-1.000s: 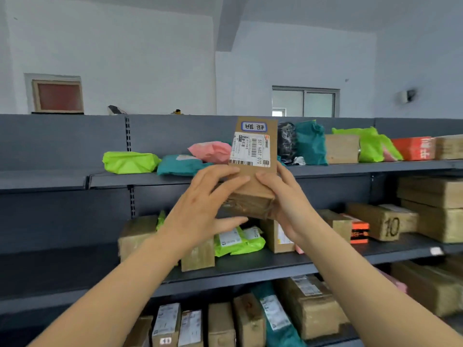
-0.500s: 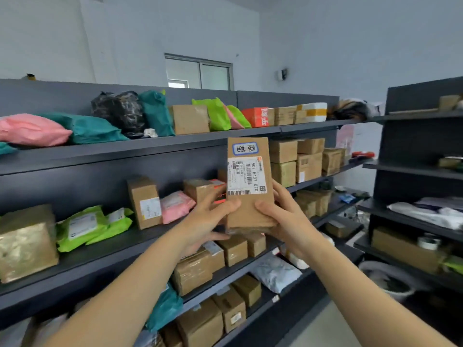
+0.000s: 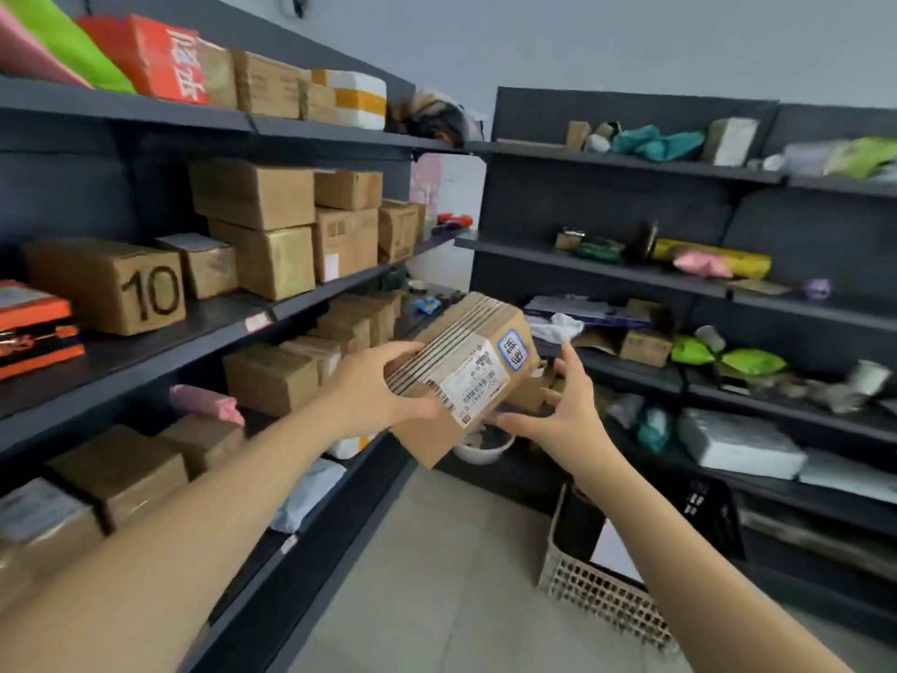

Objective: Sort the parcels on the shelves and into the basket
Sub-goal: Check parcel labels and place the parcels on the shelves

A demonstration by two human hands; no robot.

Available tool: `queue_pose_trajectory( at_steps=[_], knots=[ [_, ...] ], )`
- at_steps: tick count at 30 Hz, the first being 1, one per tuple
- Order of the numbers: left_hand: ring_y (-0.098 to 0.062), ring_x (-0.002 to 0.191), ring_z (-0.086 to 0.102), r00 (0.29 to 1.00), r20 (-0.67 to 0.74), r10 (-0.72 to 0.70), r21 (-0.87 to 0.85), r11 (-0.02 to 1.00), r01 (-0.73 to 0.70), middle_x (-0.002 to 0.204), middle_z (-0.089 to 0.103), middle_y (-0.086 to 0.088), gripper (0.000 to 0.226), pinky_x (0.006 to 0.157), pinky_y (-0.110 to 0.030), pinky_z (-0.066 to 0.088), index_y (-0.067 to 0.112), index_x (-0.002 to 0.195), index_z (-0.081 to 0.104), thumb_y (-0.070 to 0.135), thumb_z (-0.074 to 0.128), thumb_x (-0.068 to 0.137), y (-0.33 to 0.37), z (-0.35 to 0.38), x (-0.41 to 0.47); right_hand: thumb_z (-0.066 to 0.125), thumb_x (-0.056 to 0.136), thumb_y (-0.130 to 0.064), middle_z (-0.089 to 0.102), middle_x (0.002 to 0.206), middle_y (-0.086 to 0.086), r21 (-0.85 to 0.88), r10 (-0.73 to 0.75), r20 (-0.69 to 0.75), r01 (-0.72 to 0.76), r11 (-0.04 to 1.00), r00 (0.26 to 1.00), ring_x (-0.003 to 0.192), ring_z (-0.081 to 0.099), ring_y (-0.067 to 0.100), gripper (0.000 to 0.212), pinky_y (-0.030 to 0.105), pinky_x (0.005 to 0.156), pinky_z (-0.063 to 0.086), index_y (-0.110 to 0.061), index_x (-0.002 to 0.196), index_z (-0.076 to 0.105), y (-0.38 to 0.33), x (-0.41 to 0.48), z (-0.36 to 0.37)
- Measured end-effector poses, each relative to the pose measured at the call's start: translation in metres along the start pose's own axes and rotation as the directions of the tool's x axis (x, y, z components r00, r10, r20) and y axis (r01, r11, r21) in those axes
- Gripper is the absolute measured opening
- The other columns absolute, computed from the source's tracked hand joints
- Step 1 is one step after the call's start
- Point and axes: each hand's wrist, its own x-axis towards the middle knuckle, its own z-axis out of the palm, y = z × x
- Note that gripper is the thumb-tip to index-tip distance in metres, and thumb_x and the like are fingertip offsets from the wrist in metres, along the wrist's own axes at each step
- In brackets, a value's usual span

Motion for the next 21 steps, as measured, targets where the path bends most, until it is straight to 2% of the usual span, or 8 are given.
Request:
queue_pose_trajectory(
  at_steps=[4,6,9,10,12,15,17,21],
  knots=[
    [-0.005,0.108,0.052,0.987,0.155,0.048,-0.013,0.999,-0.047,0.125,0.054,0.015,0.077,0.081,-0.021,0.042,0.036,0.136,0.046,0.042,0.08,0.067,-0.009,0.03,0.073,0.087,0.061,-0.013,0.006,0.15,-0.009,-0.363,-0.131,0.004,0.124,0.924,0.991,0.137,0.017,0.01,0.124,0.022,0.108,0.024,-0.031,0.15,0.002,0.023,0.026,-0.036],
    [-0.005,0.108,0.05,0.969,0.234,0.076,-0.01,0.997,-0.076,0.125,0.053,0.014,0.075,0.081,-0.021,0.042,0.033,0.137,0.045,0.038,0.079,0.07,-0.007,0.048,0.101,0.087,0.061,-0.014,0.0,0.152,-0.015,-0.444,-0.142,0.015,0.134,0.886,0.99,0.137,0.012,0.0,0.124,0.015,0.104,0.022,-0.036,0.148,0.001,0.032,0.034,-0.048],
    [-0.005,0.111,0.051,0.934,0.328,0.138,-0.012,0.99,-0.142,0.127,0.054,0.014,0.077,0.084,-0.021,0.042,0.032,0.139,0.045,0.036,0.079,0.07,0.001,0.079,0.136,0.087,0.061,-0.019,0.002,0.152,-0.016,-0.452,-0.136,0.005,0.123,0.884,0.991,0.122,0.006,-0.025,0.121,-0.002,0.098,0.016,-0.037,0.147,0.004,0.048,0.048,-0.07],
    [-0.004,0.11,0.051,0.923,0.355,0.149,-0.014,0.988,-0.155,0.126,0.054,0.015,0.077,0.082,-0.019,0.043,0.032,0.139,0.045,0.035,0.08,0.07,0.003,0.09,0.147,0.087,0.062,-0.022,0.006,0.15,-0.016,-0.428,-0.127,-0.02,0.107,0.897,0.992,0.122,0.005,-0.025,0.118,0.0,0.102,0.015,-0.036,0.147,0.006,0.054,0.053,-0.078],
    [-0.002,0.109,0.052,0.899,0.408,0.158,-0.022,0.986,-0.164,0.124,0.055,0.016,0.075,0.08,-0.018,0.045,0.034,0.137,0.045,0.034,0.079,0.07,0.01,0.111,0.167,0.085,0.066,-0.03,0.014,0.148,-0.015,-0.378,-0.074,-0.083,0.037,0.925,0.994,0.126,0.012,-0.014,0.112,0.015,0.109,0.019,-0.032,0.148,0.009,0.067,0.063,-0.095],
    [-0.004,0.113,0.051,0.868,0.475,0.149,-0.007,0.986,-0.165,0.128,0.054,0.015,0.078,0.094,-0.027,0.045,0.034,0.138,0.045,0.037,0.08,0.068,0.021,0.148,0.197,0.083,0.068,-0.035,0.023,0.147,-0.009,-0.342,0.018,-0.139,-0.065,0.937,0.99,0.131,0.024,0.001,0.109,0.026,0.11,0.026,-0.03,0.15,0.011,0.095,0.076,-0.126],
    [-0.005,0.113,0.051,0.849,0.509,0.141,-0.016,0.988,-0.155,0.128,0.054,0.014,0.077,0.095,-0.027,0.044,0.034,0.138,0.046,0.034,0.079,0.069,0.031,0.175,0.216,0.082,0.068,-0.035,0.027,0.143,-0.008,-0.337,0.055,-0.155,-0.105,0.936,0.986,0.129,0.032,0.007,0.109,0.032,0.11,0.032,-0.033,0.149,0.009,0.115,0.085,-0.149],
    [-0.007,0.115,0.05,0.803,0.579,0.138,-0.022,0.988,-0.154,0.126,0.052,0.015,0.072,0.093,-0.026,0.045,0.037,0.137,0.045,0.031,0.077,0.073,0.06,0.231,0.259,0.083,0.068,-0.022,0.023,0.131,-0.016,-0.428,0.058,-0.134,-0.11,0.897,0.989,0.113,0.034,-0.003,0.117,0.015,0.096,0.034,-0.037,0.149,0.0,0.155,0.109,-0.206]
  ],
)
